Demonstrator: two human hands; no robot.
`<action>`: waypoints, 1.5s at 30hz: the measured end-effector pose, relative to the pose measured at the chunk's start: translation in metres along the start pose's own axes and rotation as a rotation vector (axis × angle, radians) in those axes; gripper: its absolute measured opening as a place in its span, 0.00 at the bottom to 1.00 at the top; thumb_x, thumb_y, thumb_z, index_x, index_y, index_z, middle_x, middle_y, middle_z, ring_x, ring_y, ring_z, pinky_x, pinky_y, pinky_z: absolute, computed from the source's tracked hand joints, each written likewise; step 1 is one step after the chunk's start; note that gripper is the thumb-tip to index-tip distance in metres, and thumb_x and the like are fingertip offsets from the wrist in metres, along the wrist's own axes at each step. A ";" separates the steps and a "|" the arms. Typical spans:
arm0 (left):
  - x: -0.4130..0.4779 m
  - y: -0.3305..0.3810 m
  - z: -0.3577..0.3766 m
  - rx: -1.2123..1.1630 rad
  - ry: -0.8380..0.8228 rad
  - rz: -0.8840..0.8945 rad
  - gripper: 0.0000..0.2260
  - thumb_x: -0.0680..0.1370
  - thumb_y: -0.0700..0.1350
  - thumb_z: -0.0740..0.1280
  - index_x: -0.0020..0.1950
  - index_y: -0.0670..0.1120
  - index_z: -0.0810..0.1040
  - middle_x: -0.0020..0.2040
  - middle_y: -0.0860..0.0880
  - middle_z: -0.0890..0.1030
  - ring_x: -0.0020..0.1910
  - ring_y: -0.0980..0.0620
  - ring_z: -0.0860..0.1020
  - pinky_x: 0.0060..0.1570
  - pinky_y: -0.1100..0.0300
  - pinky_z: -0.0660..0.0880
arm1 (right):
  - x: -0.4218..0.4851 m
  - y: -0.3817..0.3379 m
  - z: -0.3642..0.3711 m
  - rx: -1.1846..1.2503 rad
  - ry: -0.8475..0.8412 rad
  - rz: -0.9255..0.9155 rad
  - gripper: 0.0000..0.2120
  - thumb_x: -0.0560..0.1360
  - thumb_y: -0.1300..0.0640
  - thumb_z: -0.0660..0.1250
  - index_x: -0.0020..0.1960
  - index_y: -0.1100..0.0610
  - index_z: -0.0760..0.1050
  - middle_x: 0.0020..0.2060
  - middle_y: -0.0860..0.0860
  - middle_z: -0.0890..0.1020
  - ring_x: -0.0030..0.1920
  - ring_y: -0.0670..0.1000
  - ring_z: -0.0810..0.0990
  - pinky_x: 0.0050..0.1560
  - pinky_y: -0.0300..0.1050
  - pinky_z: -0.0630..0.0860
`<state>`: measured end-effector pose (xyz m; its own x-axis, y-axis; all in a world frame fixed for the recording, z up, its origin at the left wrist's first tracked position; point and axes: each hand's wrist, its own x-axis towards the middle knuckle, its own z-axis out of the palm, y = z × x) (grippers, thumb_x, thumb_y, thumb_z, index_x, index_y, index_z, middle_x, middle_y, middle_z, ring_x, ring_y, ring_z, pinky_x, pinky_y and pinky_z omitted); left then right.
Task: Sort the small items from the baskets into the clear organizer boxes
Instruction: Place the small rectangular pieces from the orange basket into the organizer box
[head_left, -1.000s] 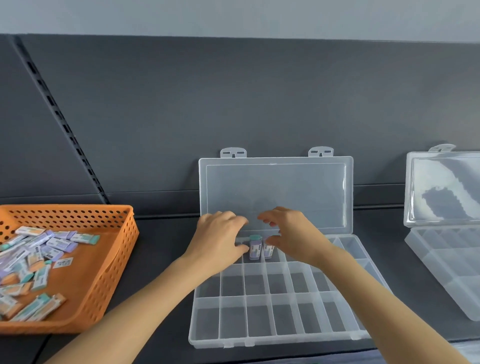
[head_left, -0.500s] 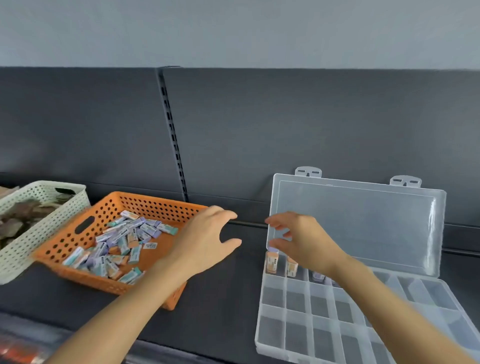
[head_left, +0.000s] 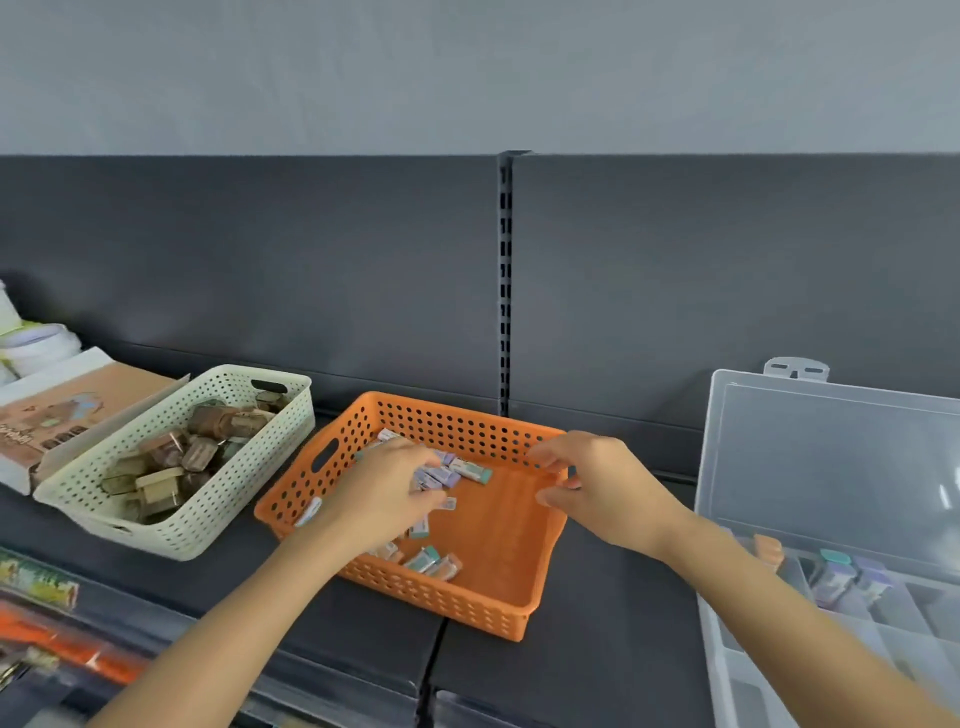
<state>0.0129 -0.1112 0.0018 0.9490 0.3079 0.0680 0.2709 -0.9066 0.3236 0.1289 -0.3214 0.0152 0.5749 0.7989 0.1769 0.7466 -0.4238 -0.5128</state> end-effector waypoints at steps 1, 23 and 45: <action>0.000 -0.011 -0.002 0.006 -0.012 -0.002 0.18 0.77 0.51 0.67 0.66 0.49 0.74 0.66 0.53 0.73 0.65 0.56 0.71 0.63 0.61 0.66 | 0.005 -0.004 0.006 -0.012 -0.016 -0.003 0.18 0.73 0.60 0.69 0.63 0.54 0.76 0.56 0.48 0.79 0.50 0.41 0.74 0.49 0.28 0.70; 0.070 -0.097 0.013 0.163 -0.284 0.048 0.08 0.70 0.42 0.71 0.38 0.46 0.71 0.38 0.47 0.72 0.34 0.51 0.70 0.33 0.59 0.65 | 0.123 -0.021 0.115 -0.432 -0.345 0.257 0.10 0.76 0.68 0.57 0.38 0.57 0.68 0.40 0.56 0.77 0.38 0.55 0.73 0.37 0.47 0.72; 0.075 -0.097 0.017 0.124 -0.383 -0.016 0.13 0.72 0.37 0.70 0.54 0.45 0.73 0.49 0.48 0.77 0.41 0.51 0.74 0.40 0.57 0.73 | 0.142 -0.018 0.122 -0.019 -0.305 0.485 0.07 0.71 0.65 0.66 0.49 0.62 0.76 0.36 0.52 0.73 0.31 0.48 0.69 0.25 0.37 0.64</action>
<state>0.0609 -0.0049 -0.0400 0.9296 0.2132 -0.3007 0.2810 -0.9378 0.2039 0.1565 -0.1484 -0.0530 0.7328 0.5969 -0.3267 0.4289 -0.7779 -0.4593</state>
